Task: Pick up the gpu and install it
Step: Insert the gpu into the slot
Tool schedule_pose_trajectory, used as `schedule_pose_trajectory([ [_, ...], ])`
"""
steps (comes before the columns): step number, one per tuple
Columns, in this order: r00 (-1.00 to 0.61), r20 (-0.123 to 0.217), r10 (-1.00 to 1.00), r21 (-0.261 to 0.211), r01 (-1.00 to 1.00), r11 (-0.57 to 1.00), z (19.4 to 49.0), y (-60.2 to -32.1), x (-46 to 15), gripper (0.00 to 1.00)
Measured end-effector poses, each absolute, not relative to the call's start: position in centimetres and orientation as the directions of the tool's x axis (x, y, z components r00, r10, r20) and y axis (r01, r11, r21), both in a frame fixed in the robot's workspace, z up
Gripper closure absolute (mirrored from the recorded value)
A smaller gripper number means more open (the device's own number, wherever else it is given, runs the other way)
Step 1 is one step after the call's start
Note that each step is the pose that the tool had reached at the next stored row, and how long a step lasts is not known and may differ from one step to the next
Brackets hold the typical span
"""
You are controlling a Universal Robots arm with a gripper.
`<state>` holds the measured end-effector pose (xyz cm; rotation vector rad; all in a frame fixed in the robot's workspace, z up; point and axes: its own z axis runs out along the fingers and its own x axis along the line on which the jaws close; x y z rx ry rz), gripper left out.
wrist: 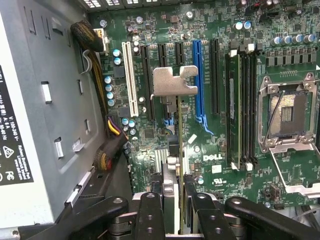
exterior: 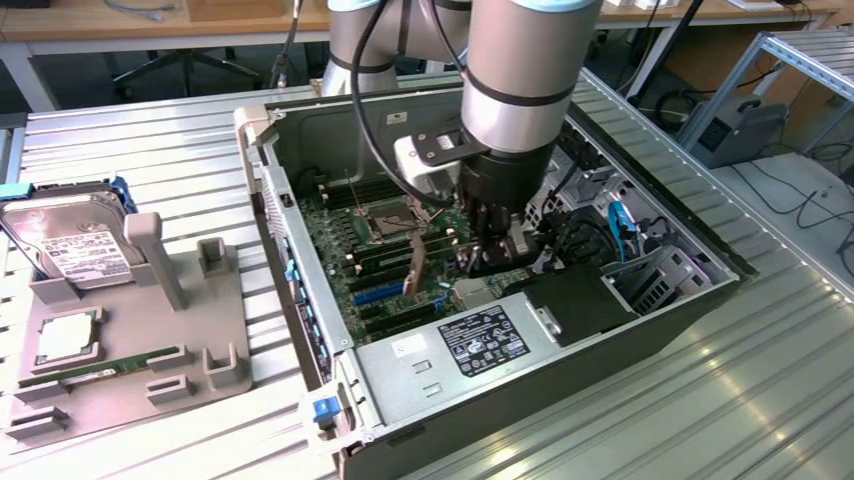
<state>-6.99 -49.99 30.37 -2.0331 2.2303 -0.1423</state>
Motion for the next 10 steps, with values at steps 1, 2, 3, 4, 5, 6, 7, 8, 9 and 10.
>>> schedule_pose_trajectory([
  [1, -0.090, -0.025, -0.996, -0.150, -0.984, 0.093, 30.33, -49.99, -7.01, 0.73],
  [2, -0.090, -0.025, -0.996, -0.150, -0.984, 0.093, 30.29, -49.99, -7.03, 0.73],
  [3, -0.090, -0.025, -0.996, -0.150, -0.984, 0.093, 30.26, -49.99, -7.05, 0.73],
  [4, -0.090, -0.025, -0.996, -0.150, -0.984, 0.093, 30.22, -49.99, -7.06, 0.73],
  [5, -0.090, -0.025, -0.996, -0.150, -0.984, 0.093, 30.19, -49.99, -7.08, 0.73],
  [6, -0.090, -0.026, -0.996, -0.150, -0.984, 0.093, 30.14, -49.99, -7.09, 0.73],
  [7, -0.090, -0.026, -0.996, -0.150, -0.984, 0.093, 30.10, -49.99, -7.10, 0.73],
  [8, -0.090, -0.026, -0.996, -0.150, -0.984, 0.093, 30.00, -49.99, -7.12, 0.73],
  [9, -0.090, -0.025, -0.996, -0.150, -0.984, 0.093, 29.94, -49.99, -7.13, 0.73],
  [10, -0.090, -0.025, -0.996, -0.150, -0.984, 0.093, 29.89, -49.99, -7.14, 0.73],
])
